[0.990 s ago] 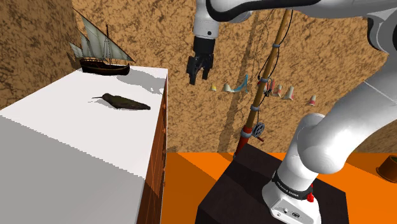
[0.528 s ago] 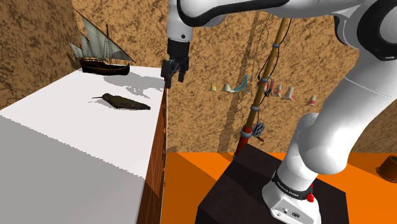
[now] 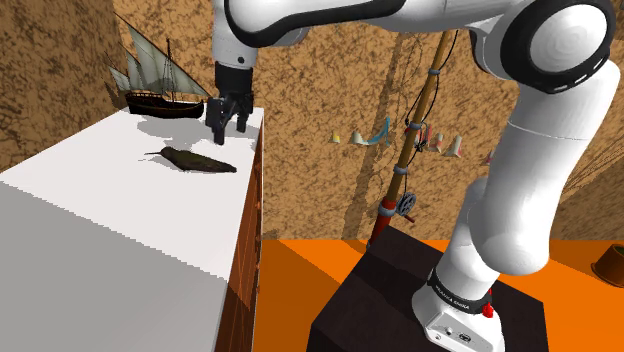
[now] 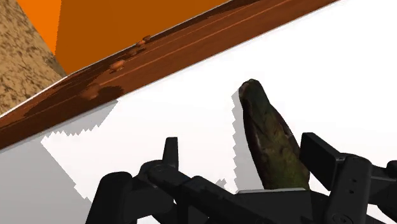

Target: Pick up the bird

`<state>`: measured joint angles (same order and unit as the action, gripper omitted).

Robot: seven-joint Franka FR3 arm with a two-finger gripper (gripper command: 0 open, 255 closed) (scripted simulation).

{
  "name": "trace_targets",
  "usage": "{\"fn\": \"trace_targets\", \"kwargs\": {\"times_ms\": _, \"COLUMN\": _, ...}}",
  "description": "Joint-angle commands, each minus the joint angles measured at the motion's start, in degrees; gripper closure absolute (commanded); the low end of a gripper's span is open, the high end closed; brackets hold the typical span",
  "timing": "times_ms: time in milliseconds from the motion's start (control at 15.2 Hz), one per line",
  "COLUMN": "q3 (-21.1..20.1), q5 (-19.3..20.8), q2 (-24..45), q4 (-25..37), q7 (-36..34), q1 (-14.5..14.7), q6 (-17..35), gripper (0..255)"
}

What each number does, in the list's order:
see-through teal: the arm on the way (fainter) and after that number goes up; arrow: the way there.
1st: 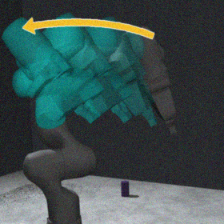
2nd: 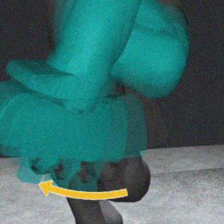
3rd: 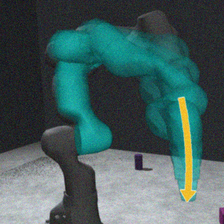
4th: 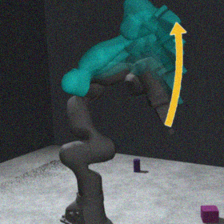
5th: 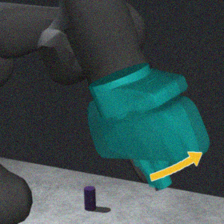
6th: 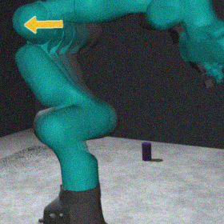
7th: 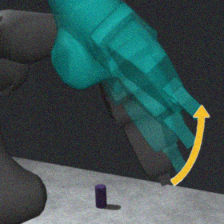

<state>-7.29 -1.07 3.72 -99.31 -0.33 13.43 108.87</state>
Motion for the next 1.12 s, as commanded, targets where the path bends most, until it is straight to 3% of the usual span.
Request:
{"fn": "trace_targets", "kwargs": {"times_ms": 0, "q3": -0.8, "q5": 0.5, "q2": 3.2, "q4": 3.0, "q7": 0.4, "q1": 0.9, "q6": 0.7, "gripper": 0}}
{"fn": "trace_targets", "kwargs": {"times_ms": 396, "q3": -2.9, "q5": 2.4, "q2": 12.7, "q4": 14.4, "q7": 1.0, "q1": 3.8, "q6": 0.4, "gripper": 0}}
{"fn": "trace_targets", "kwargs": {"times_ms": 990, "q3": -2.8, "q5": 2.5, "q2": 12.9, "q4": 8.9, "q7": 1.1, "q1": 3.7, "q6": 6.1, "gripper": 0}}
{"fn": "trace_targets", "kwargs": {"times_ms": 1056, "q3": -2.8, "q5": 2.5, "q2": 12.9, "q4": 8.9, "q7": 1.0, "q1": 3.7, "q6": 6.2, "gripper": 255}}
